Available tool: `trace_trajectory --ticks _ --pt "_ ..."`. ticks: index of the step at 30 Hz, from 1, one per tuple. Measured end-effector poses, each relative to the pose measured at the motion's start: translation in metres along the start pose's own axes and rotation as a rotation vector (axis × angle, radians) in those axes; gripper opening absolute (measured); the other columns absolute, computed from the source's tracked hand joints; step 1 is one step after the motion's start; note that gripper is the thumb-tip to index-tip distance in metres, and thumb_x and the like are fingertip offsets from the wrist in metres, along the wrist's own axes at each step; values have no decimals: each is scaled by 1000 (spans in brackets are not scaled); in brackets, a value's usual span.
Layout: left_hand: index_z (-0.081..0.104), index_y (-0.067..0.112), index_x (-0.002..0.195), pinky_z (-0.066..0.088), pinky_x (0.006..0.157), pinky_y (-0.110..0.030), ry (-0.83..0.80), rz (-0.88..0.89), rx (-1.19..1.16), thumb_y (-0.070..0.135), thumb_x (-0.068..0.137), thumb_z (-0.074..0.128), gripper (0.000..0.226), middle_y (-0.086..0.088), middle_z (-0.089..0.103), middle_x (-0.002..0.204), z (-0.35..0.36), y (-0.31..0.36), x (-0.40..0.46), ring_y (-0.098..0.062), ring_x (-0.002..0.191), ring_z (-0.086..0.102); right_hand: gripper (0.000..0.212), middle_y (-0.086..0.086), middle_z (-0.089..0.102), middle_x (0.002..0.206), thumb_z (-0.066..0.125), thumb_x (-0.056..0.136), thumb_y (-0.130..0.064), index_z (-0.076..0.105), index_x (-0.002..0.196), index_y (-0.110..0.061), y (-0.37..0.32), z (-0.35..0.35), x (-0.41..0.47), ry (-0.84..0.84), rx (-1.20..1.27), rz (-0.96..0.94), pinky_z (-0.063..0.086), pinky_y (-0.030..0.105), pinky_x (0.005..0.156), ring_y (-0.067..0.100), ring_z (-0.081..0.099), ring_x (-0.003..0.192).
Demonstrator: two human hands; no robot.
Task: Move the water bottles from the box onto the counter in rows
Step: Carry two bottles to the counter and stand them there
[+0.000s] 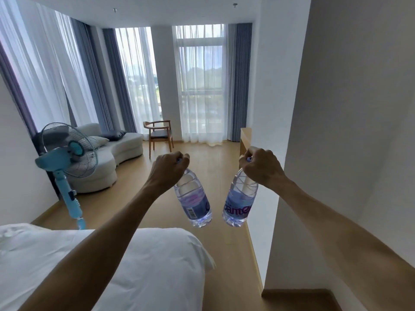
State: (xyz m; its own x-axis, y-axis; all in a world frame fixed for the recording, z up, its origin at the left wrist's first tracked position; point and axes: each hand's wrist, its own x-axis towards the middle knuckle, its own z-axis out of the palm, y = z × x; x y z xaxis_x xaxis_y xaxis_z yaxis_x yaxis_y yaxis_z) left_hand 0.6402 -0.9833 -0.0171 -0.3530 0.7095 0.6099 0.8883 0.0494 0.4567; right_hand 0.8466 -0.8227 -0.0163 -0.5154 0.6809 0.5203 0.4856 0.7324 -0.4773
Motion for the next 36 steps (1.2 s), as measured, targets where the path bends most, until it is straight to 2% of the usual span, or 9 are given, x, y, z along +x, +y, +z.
trace_trajectory --ticks 6,10,12,15,20,23,28,32,36 --pt "54 13 67 34 44 -11 18 -11 20 24 98 51 34 8 47 51 52 -56 91 -4 41 42 15 4 63 75 56 92 -28 58 85 -15 45 54 95 3 4 6 53 31 70 23 61 71" --pt "50 20 61 37 46 -19 46 -19 51 24 97 52 36 8 47 50 94 -89 155 -5 41 43 14 -3 55 68 56 92 -26 53 81 -17 80 89 169 5 21 -39 45 26 65 20 57 67" --pt "50 20 62 35 45 -15 36 -30 71 24 97 53 36 9 47 50 112 -103 188 -3 41 42 15 -2 56 69 56 92 -27 53 81 -18 96 104 208 -7 22 -55 49 28 65 21 59 68" --pt "52 17 63 36 47 -18 36 -66 93 24 97 52 35 5 49 51 136 -123 236 -7 43 43 14 -2 59 70 55 91 -30 54 82 -19 118 125 263 -26 23 -51 56 35 67 23 63 70" --pt "49 21 61 33 48 -17 72 -133 78 26 97 50 36 5 51 53 170 -156 306 -7 48 46 14 0 61 69 54 89 -30 54 82 -19 152 159 341 -6 33 -45 57 37 64 22 60 64" --pt "51 16 62 37 49 -22 77 -150 58 26 97 50 37 2 51 54 193 -179 345 -10 48 47 14 -1 60 67 54 89 -29 54 80 -19 172 181 383 -10 35 -55 57 37 63 20 58 61" --pt "48 21 59 41 52 -29 71 -169 25 28 97 50 40 4 48 52 235 -224 407 -11 48 45 15 -1 56 64 55 89 -27 53 77 -18 203 225 454 -44 32 -52 54 36 61 22 58 61" --pt "56 12 63 43 54 -31 39 -166 21 30 97 50 39 0 52 53 270 -273 467 -14 49 47 17 0 54 60 54 89 -24 52 74 -16 225 264 521 -89 16 -68 49 33 57 23 57 59" --pt "61 6 69 40 51 -27 -37 -141 -11 28 97 51 37 -5 56 57 304 -322 540 -14 49 48 20 -4 51 59 55 88 -23 49 69 -21 247 300 600 -124 15 -74 41 28 53 20 54 58"
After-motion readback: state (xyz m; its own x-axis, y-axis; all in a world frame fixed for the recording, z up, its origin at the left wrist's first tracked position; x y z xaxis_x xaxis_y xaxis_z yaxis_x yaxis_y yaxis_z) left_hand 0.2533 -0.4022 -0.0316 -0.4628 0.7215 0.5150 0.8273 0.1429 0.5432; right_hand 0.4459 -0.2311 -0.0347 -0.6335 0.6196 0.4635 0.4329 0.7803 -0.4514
